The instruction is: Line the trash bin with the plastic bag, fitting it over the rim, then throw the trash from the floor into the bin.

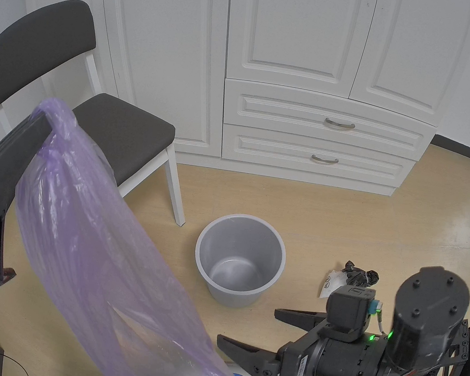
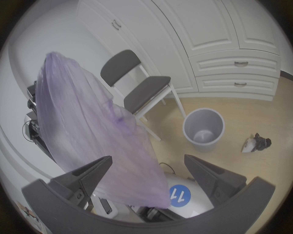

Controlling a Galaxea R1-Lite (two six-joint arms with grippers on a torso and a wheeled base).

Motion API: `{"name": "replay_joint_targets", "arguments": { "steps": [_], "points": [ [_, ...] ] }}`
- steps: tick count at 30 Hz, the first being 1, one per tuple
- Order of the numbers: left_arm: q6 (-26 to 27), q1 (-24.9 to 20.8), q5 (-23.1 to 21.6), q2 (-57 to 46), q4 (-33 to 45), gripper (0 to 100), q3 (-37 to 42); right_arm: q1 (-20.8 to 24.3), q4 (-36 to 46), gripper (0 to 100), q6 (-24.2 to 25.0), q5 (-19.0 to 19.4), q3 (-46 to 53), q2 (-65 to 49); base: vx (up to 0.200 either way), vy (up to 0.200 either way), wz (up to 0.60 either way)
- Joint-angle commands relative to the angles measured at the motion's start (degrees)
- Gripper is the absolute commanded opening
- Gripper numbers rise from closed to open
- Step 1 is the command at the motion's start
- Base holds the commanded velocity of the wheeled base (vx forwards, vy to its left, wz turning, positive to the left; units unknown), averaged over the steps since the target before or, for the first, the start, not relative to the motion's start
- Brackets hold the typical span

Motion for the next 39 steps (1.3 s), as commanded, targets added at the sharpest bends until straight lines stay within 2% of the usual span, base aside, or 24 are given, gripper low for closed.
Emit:
{"name": "replay_joint_targets", "arguments": {
  "steps": [1,7,15,20,22,25,28,30,31,33,39],
  "points": [
    [-0.02,0.08,0.03,0.0,-0.06,0,-0.16,-1.12,-3.26,100,-0.85,0.03,2.52,-3.09,0.0,0.0,0.0],
    [-0.02,0.16,0.21,-0.17,-0.15,0,-0.68,-0.15,-3.52,100,-4.36,0.91,4.98,-4.76,0.0,0.0,0.0],
    [-0.63,2.27,0.29,-0.09,0.03,0,-1.91,3.62,-3.61,100,-7.35,1.0,8.67,-4.59,0.0,0.0,0.0],
    [-0.81,2.36,1.88,0.18,0.12,0,-2.79,4.06,-3.7,100,-7.35,2.32,8.85,-2.21,0.0,0.0,0.0],
    [-0.72,2.45,2.4,0.26,0.12,0,-3.06,5.65,-4.84,100,-6.82,2.32,9.02,-0.28,0.0,0.0,0.0],
    [-0.72,2.45,2.49,0.0,0.12,0,-3.23,6.26,-8.62,100,-6.65,1.79,9.64,3.32,0.0,0.0,0.0],
    [-0.72,2.45,2.49,-0.26,-0.06,0,-3.5,5.03,-18.38,100,-6.38,0.3,10.08,10.0,0.0,0.0,0.0],
    [-0.72,2.45,2.49,-0.44,-0.15,0,-3.5,4.15,-21.19,100,-6.12,-0.67,9.99,11.94,0.0,0.0,0.0],
    [-0.63,2.45,2.4,-0.79,-0.06,0,-3.5,3.1,-25.94,100,-5.77,-2.51,9.9,15.45,0.0,0.0,0.0],
    [-0.63,2.45,2.4,-0.88,-0.06,0,-3.58,2.48,-30.42,100,-5.59,-3.74,10.08,18.53,0.0,0.0,0.0],
    [-0.63,2.45,2.4,-1.05,-0.15,0,-3.67,0.9,-34.11,100,-5.42,-4.1,9.02,23.01,0.0,0.0,0.0]
  ]
}}
